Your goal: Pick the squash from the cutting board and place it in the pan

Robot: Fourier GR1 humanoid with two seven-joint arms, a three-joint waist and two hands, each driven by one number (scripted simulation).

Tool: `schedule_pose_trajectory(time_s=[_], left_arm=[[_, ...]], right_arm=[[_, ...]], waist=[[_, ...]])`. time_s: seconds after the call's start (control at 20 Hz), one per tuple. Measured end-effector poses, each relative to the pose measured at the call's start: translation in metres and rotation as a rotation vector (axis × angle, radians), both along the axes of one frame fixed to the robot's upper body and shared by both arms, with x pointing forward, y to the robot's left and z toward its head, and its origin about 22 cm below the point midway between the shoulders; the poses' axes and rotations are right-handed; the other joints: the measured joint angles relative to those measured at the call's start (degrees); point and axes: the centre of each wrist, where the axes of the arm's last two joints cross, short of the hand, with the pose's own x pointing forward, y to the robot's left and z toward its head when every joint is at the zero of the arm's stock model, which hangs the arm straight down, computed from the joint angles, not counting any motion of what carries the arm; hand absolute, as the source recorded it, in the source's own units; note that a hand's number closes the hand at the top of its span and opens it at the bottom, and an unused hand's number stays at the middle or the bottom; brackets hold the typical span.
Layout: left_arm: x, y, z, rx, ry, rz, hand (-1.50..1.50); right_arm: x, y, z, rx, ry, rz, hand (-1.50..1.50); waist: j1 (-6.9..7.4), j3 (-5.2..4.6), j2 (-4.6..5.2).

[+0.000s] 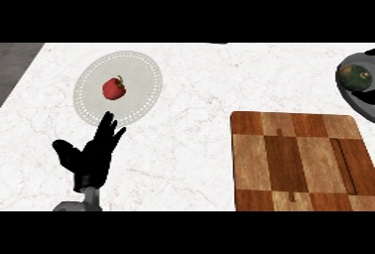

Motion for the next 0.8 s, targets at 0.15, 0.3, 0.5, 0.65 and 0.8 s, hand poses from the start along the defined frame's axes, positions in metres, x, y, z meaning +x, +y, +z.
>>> schedule_pose_trajectory(time_s=[0.15, 0.3, 0.5, 0.65, 0.8], left_arm=[[0.001, 0.001, 0.001, -0.002, 0.002, -0.008, 0.00], [-0.001, 0.000, 0.000, -0.002, -0.003, -0.013, 0.00], [-0.001, 0.001, 0.000, -0.003, 0.006, -0.009, 0.00], [-0.003, 0.003, -0.001, -0.001, 0.010, 0.000, 0.00], [-0.004, 0.006, -0.002, -0.008, 0.009, 0.005, 0.00]], right_arm=[[0.000, -0.002, -0.002, 0.005, 0.014, 0.013, -1.50], [0.002, 0.000, -0.006, 0.052, -0.016, 0.035, -1.50], [0.010, 0.006, -0.001, 0.247, -0.084, 0.099, -1.50], [0.010, 0.001, 0.006, 0.413, -0.138, 0.141, -1.50], [0.005, -0.011, 0.011, 0.569, -0.162, 0.167, -1.50]], waist=[[0.42, 0.07, 0.24], [0.64, 0.18, 0.33], [0.30, 0.29, 0.22], [-0.16, 0.33, 0.13], [-0.61, 0.31, 0.06]])
